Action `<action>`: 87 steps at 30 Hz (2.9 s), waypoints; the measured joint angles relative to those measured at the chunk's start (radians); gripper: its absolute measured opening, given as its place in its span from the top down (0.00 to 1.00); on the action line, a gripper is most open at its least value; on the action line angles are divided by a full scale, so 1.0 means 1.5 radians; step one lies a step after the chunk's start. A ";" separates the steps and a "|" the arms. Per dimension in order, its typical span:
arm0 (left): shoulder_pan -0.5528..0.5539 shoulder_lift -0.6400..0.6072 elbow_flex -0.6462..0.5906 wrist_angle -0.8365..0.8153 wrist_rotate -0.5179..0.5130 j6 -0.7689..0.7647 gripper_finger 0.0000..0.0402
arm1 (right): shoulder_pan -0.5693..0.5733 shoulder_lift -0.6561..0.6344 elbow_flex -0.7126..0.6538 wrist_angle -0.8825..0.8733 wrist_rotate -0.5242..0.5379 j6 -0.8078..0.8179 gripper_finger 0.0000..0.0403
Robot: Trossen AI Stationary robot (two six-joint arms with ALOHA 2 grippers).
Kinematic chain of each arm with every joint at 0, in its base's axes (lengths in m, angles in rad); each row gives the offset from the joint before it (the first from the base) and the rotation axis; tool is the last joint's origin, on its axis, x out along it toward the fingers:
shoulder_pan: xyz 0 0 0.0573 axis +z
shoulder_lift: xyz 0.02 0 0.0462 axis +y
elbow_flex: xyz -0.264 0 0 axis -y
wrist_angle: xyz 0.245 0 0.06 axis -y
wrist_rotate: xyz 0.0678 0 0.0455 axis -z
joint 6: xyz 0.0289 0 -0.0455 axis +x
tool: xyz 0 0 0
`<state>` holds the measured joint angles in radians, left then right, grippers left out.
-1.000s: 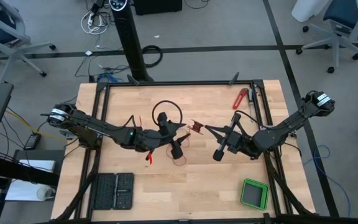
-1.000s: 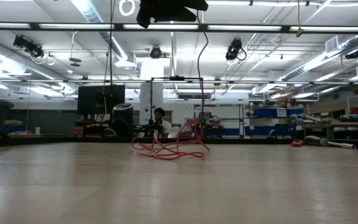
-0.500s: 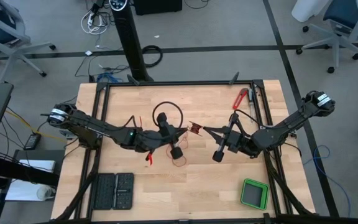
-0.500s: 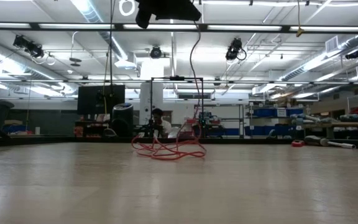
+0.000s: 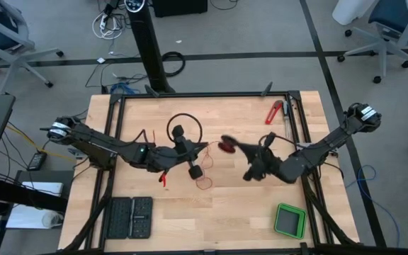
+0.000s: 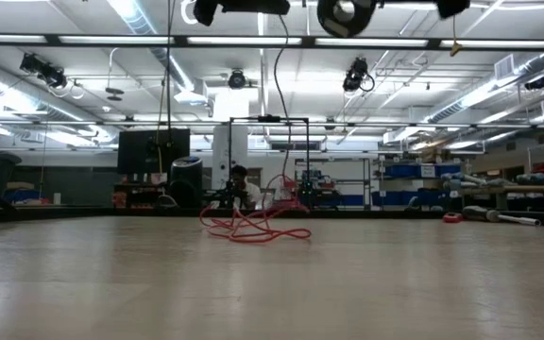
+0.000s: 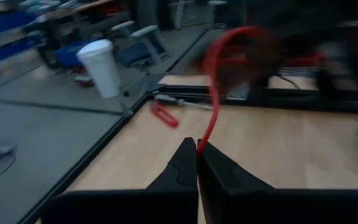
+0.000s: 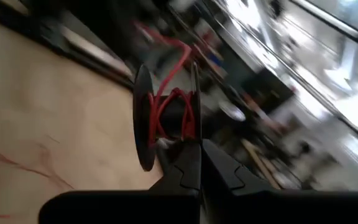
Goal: Coil cords
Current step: Uncoil the red wire from the black spool
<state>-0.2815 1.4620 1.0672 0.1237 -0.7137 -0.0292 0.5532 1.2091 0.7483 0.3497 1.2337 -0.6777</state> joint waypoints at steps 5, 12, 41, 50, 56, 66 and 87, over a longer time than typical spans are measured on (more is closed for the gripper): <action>-0.001 0.009 0.000 0.021 0.076 0.018 1.00 | -0.038 0.000 0.000 0.010 0.075 0.023 1.00; 0.000 0.046 0.000 0.068 0.153 0.019 1.00 | -0.079 0.000 0.000 0.028 0.135 0.085 1.00; 0.025 0.001 0.000 -0.316 -0.111 -0.141 0.99 | 0.043 -0.048 0.000 0.180 0.000 -0.086 1.00; -0.010 -0.088 0.001 -0.225 -0.118 -0.106 0.99 | 0.036 -0.044 0.000 0.009 0.042 -0.014 1.00; -0.045 -0.076 0.001 -0.081 -0.040 0.030 0.99 | -0.008 -0.044 0.000 -0.076 0.120 0.071 1.00; -0.033 0.003 0.000 -0.046 0.146 0.059 0.99 | -0.092 -0.044 0.000 -0.002 0.225 0.106 1.00; 0.048 0.139 0.000 -0.220 0.072 -0.048 0.99 | -0.028 -0.047 0.000 0.155 -0.094 0.041 1.00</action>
<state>-0.2093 1.6704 1.0672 -0.2060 -0.6050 -0.1011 0.5107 1.1381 0.7486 0.5824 1.0935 -0.6167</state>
